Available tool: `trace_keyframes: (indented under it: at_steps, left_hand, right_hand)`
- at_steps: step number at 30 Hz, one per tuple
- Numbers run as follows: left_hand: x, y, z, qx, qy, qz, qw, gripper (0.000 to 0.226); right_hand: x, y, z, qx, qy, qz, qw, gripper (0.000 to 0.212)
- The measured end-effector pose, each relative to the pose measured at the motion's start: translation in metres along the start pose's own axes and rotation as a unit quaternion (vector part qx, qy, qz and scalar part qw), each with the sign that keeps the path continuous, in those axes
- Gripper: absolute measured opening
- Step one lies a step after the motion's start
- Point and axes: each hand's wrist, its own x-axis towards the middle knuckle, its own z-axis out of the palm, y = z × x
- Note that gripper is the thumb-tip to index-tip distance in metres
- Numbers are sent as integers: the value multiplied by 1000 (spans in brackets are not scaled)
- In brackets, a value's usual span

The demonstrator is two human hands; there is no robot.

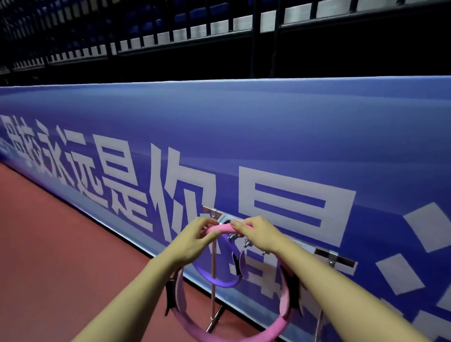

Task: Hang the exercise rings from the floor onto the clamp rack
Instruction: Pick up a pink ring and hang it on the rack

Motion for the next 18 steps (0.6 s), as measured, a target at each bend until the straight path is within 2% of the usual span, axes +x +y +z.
trace_keyframes:
  at_steps: [5,8,13,15,18]
  left_hand:
    - [54,-18,-5,25,-36,19,999,28]
    - [79,-35,-3,29,-67,35,997,18]
    - [127,-67,-3,22,-122,46,991,28]
    - [145,-81,-4,34,-154,58,986,29]
    - [168,-104,-5,34,-204,79,975,28]
  right_hand:
    - [52,12,23,12,-19,7,1000,79]
    - [75,17,33,10,-18,23,1000,74]
    - [108,29,42,21,-15,60,998,77]
    - [116,31,47,26,-14,79,996,70]
    - [129,34,56,15,-24,101,994,46]
